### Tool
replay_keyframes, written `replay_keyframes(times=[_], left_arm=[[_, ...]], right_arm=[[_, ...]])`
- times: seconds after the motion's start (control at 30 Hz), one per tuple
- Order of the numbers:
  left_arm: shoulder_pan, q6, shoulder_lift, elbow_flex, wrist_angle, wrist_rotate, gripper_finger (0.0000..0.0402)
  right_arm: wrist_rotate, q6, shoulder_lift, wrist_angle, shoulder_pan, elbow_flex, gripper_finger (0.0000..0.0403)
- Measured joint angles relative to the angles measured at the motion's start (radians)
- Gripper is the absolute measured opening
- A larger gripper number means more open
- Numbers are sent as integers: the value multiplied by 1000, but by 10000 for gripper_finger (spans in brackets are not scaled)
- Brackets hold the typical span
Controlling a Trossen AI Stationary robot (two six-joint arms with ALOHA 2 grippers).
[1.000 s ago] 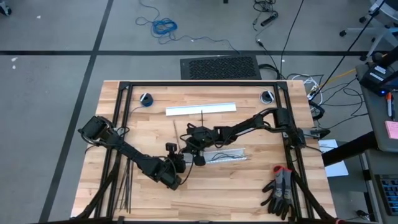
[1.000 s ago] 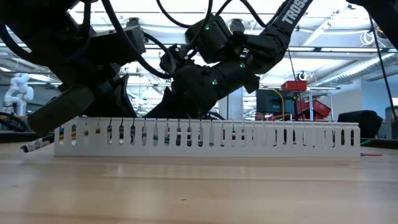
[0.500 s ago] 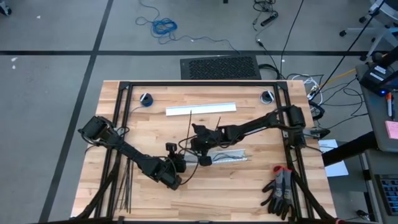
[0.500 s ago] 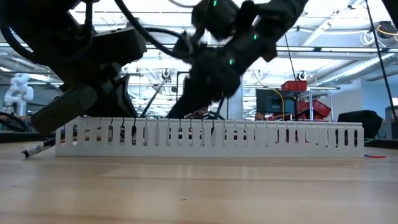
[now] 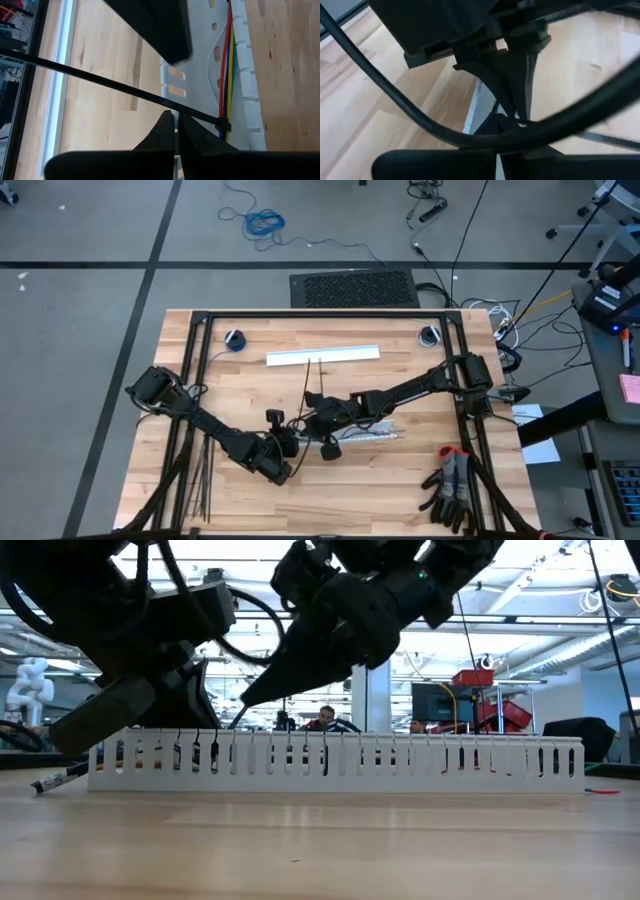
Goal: Ziptie cables
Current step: Put the zip-tied cables into the white cable duct
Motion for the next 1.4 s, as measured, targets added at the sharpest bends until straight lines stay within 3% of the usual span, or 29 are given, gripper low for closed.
replay_keyframes(times=[0.57,1.17,1.4], left_arm=[[4,8,0,0,1,2,5],[4,7,0,-1,2,2,5],[2,6,0,-1,3,2,5]], right_arm=[[-50,-16,62,116,-38,5,0],[-65,-39,116,109,-76,39,0],[-28,30,115,70,-99,43,0]])
